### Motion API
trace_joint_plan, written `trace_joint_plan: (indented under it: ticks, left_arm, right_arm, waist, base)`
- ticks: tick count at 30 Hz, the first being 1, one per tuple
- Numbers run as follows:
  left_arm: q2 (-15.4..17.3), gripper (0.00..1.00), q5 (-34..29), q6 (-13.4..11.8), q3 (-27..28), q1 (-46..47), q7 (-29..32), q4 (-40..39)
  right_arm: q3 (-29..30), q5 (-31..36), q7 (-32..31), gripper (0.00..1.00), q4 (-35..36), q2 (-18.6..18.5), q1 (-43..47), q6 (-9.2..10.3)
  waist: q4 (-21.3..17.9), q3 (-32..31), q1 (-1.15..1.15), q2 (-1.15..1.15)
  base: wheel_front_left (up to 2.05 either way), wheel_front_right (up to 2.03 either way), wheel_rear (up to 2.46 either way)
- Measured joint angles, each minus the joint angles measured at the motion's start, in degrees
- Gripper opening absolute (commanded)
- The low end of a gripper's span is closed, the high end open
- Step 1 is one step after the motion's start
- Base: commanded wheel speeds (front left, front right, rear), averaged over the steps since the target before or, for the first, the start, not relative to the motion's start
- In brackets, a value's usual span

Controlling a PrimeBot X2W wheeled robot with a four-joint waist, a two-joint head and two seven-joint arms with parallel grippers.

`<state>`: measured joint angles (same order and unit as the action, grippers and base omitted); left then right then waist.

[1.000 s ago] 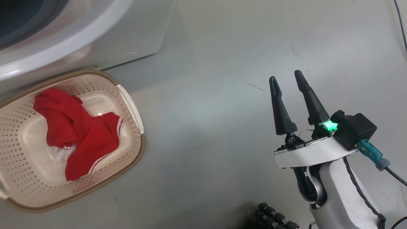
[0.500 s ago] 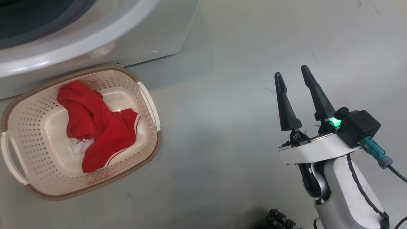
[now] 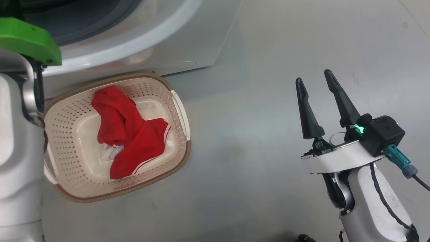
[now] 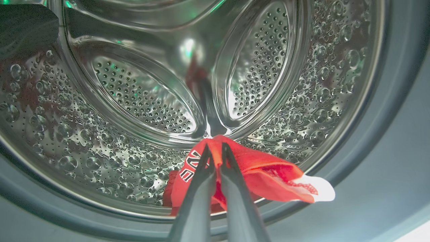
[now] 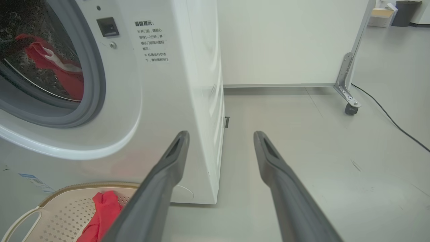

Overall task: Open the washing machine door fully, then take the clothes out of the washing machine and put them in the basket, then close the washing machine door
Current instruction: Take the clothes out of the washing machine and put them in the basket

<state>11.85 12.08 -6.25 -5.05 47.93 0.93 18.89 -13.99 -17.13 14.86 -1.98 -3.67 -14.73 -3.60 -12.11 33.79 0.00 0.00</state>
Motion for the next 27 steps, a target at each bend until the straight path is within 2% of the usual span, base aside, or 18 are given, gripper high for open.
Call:
trace_joint_plan:
  ticks: [8,18,27]
  left_arm:
    - [-4.81,0.0,0.11,-0.1,-0.37,-8.83,-8.12,-4.01]
    - [-9.06,0.0,-0.08,-0.53,-3.35,-16.81,-13.17,-8.68]
    - [-9.22,0.0,-0.52,-0.53,-6.08,-21.82,-14.16,-14.52]
  right_arm:
    - [0.43,1.16,0.0,1.0,-0.75,-0.68,1.6,-0.37]
    - [0.97,2.33,0.0,1.0,-1.41,-1.88,5.14,-0.37]
    - [0.93,3.12,0.0,1.0,-1.2,-1.94,6.73,-0.37]
  waist:
    - [3.1,-3.65,0.0,0.0]
    - [7.13,-8.07,0.0,0.0]
    - [11.34,-11.28,0.0,0.0]
  base:
    - [0.0,0.0,0.0]
    - [0.0,0.0,0.0]
    - [0.0,0.0,0.0]
